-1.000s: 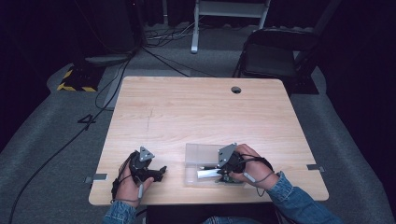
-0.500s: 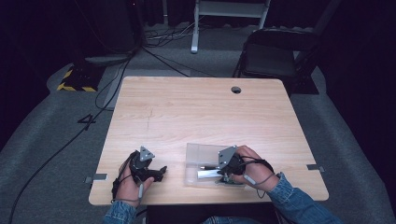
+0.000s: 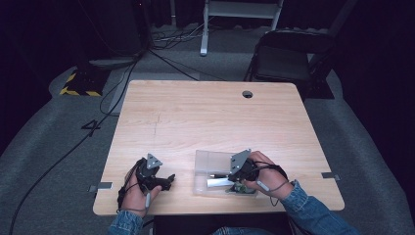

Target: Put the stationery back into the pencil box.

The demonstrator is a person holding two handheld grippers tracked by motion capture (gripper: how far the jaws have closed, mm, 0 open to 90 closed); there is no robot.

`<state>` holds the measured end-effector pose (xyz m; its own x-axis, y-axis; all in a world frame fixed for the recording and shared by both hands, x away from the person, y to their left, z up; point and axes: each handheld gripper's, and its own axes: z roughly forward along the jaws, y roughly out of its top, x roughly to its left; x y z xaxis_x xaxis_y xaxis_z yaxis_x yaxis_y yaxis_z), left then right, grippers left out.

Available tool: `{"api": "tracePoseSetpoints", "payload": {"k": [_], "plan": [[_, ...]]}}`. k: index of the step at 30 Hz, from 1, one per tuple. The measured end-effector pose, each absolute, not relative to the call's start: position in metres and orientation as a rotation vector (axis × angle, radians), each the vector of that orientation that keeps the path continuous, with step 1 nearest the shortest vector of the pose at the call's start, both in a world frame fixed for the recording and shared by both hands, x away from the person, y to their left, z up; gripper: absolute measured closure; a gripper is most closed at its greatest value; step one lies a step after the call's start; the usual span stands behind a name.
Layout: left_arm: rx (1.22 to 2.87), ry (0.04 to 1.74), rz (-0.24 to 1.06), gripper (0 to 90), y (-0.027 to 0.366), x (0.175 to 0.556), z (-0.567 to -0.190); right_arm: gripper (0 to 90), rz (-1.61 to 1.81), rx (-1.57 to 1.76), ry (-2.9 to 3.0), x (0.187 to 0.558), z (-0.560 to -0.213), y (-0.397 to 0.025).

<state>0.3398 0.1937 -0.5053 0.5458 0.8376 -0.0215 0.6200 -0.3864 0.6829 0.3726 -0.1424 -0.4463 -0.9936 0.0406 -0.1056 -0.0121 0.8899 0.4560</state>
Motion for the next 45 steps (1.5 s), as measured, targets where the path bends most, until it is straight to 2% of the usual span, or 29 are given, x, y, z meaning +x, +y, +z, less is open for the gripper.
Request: {"api": "tracePoseSetpoints", "payload": {"k": [3,6,17,45], "plan": [[2.137,1.169,0.435,8.2,0.194,0.34,-0.505,84.6,0.721,0.028,2.947,0.373,-0.447,-0.142],[2.136,1.169,0.435,8.1,0.194,0.34,-0.505,77.4,0.707,0.046,2.967,0.375,-0.449,-0.143],[2.138,1.17,0.434,8.0,0.194,0.34,-0.505,83.6,0.839,0.157,3.021,0.388,-0.451,-0.151],[2.142,1.162,0.434,7.7,0.193,0.341,-0.505,83.5,0.954,0.361,3.086,0.4,-0.457,-0.156]]}}
